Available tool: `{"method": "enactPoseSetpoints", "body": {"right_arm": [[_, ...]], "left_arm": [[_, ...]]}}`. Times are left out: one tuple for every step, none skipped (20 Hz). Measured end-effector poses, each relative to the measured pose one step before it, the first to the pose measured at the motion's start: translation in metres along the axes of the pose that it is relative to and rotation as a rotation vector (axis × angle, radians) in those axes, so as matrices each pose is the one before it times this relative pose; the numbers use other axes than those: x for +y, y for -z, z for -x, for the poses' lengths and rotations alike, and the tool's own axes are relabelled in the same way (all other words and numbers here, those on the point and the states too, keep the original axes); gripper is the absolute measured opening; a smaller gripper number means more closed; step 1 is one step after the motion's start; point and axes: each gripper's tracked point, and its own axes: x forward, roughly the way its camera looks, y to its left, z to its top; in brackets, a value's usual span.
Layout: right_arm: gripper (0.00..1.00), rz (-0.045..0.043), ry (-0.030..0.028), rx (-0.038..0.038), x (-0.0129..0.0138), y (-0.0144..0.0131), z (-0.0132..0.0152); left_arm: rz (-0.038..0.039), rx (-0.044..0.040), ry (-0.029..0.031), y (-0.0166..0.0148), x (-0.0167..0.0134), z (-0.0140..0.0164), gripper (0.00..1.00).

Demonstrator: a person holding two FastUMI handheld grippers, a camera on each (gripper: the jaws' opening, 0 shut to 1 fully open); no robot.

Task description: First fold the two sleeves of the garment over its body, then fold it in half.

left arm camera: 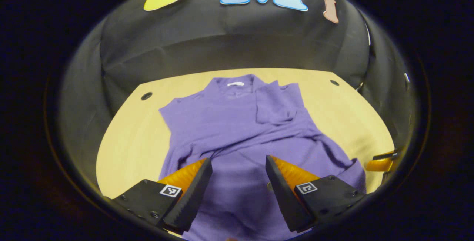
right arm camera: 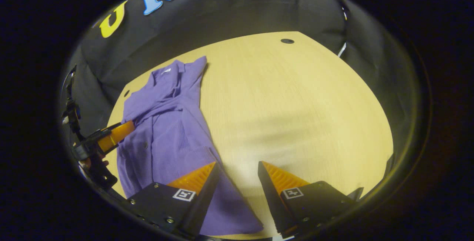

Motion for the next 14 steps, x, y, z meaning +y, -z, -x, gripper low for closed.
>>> {"method": "enactPoseSetpoints", "body": {"right_arm": [[0.70, 0.01541, -0.00185, 0.00993, 0.00246, 0.00404, -0.00116], [0.70, 0.01391, -0.00161, 0.01078, 0.00177, 0.00421, -0.00108], [0.70, 0.01734, -0.00378, 0.00984, 0.00327, 0.00443, -0.00108], [0.70, 0.02140, 0.00188, 0.00709, 0.00181, 0.00375, -0.00019], [0.70, 0.01465, 0.00044, 0.00851, 0.00174, 0.00358, -0.00010], [0.70, 0.01431, -0.00168, 0.00756, 0.00221, 0.00367, -0.00050], [0.70, 0.01574, -0.00181, 0.00683, 0.00198, 0.00288, -0.00086], [0.70, 0.01740, -0.00016, 0.00786, 0.00115, 0.00474, -0.00097], [0.70, 0.01724, 0.00045, 0.00915, 0.00145, 0.00388, -0.00126], [0.70, 0.01634, 0.00146, 0.01069, 0.00190, 0.00496, -0.00158], [0.70, 0.01425, 0.00069, 0.00870, 0.00162, 0.00418, -0.00074], [0.70, 0.01185, -0.00015, 0.00797, 0.00218, 0.00431, -0.00044], [0.70, 0.01635, 0.00186, 0.01081, 0.00129, 0.00566, 0.00024], [0.70, 0.01243, -0.00515, 0.00480, 0.00264, 0.00272, -0.00044]], "left_arm": [[0.00561, 0.01530, -0.00636, 0.01362, 0.00643, 0.00914, 0.97], [0.00627, 0.02119, -0.00839, 0.01693, 0.00857, 0.01118, 0.97], [0.00100, 0.01789, -0.00977, 0.01327, 0.00624, 0.00796, 0.97], [0.00252, 0.02112, -0.01226, 0.01795, 0.00860, 0.01137, 0.97], [0.00495, 0.01620, -0.00736, 0.01288, 0.00431, 0.00777, 0.97], [0.00365, 0.01468, -0.00657, 0.01251, 0.00377, 0.00729, 0.97], [0.00296, 0.01300, -0.00532, 0.01167, 0.00338, 0.00795, 0.97], [0.00426, 0.01491, -0.00595, 0.01140, 0.00313, 0.00685, 0.97], [0.00376, 0.01334, -0.00494, 0.01057, 0.00250, 0.00535, 0.97], [0.00271, 0.01095, -0.00905, 0.00884, 0.00281, 0.00379, 1.00], [0.00155, 0.00818, -0.00735, 0.00761, 0.00320, 0.00272, 0.97], [0.00125, 0.01016, -0.00721, 0.00778, 0.00253, 0.00206, 1.00], [0.00046, 0.01346, -0.00492, 0.00649, 0.00177, 0.00068, 1.00], [-0.00270, 0.00924, -0.00476, 0.00592, 0.00034, 0.00028, 1.00]]}}
